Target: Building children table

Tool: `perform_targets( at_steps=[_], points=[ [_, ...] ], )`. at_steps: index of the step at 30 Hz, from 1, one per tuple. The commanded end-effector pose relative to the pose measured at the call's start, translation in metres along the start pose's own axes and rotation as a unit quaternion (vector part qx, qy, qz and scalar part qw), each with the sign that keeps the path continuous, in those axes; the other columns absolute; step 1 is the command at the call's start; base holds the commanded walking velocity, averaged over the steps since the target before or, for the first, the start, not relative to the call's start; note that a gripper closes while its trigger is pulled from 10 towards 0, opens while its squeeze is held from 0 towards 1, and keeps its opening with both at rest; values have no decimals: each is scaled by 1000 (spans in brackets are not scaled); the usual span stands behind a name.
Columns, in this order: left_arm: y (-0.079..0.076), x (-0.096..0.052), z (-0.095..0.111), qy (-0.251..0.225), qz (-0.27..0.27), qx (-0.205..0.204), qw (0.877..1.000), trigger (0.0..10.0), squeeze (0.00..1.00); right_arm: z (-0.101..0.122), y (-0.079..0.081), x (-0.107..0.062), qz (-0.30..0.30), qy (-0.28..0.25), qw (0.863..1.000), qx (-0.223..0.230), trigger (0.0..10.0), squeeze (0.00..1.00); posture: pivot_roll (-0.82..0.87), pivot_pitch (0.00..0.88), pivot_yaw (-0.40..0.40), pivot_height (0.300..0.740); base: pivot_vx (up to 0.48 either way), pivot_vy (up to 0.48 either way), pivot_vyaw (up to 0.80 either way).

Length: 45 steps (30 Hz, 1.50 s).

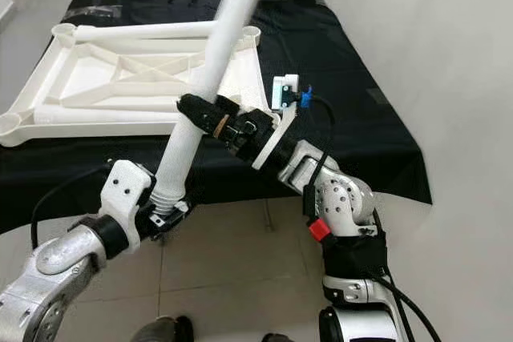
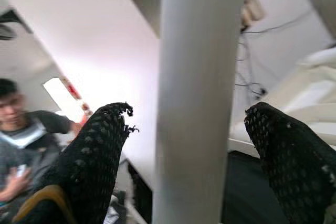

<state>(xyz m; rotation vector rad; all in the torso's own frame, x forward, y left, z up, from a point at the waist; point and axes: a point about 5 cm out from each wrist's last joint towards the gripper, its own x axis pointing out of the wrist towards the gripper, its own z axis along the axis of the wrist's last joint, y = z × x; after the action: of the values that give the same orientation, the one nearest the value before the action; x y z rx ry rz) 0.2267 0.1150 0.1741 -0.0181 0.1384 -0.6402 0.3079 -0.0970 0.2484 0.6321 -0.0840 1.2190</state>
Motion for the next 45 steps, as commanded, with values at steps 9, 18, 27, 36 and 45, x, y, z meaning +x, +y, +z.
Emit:
perform_targets(
  at_steps=[9, 18, 27, 36, 45],
  points=[
    [-25, -19, -11, 32, -84, -102, 991, 10000, 0, 3, 3, 0, 45, 21, 999, -1, 10000, 0, 135, 144, -6, 740, 0, 0, 0],
    [-40, -36, -16, 77, -182, -140, 970, 10000, 0, -4, 7, -1, 79, 61, 995, 2, 10000, 0, 138, 141, 1, 740, 0, 0, 0],
    [-38, -49, -17, 105, -216, -144, 960, 10000, 0, -11, 15, -4, 118, 96, 988, 18, 10000, 0, 138, 140, 4, 740, 0, 0, 0],
    [-32, -49, -20, 123, -208, -134, 961, 10000, 0, -14, 20, -4, 135, 113, 983, 47, 10000, 0, 130, 143, -4, 740, 0, 0, 0],
    [-31, -47, -26, 134, -206, -124, 962, 10000, 0, -14, 28, 4, 149, 104, 981, 68, 10000, 0, 123, 145, -3, 740, 0, 0, 0]
  ],
)
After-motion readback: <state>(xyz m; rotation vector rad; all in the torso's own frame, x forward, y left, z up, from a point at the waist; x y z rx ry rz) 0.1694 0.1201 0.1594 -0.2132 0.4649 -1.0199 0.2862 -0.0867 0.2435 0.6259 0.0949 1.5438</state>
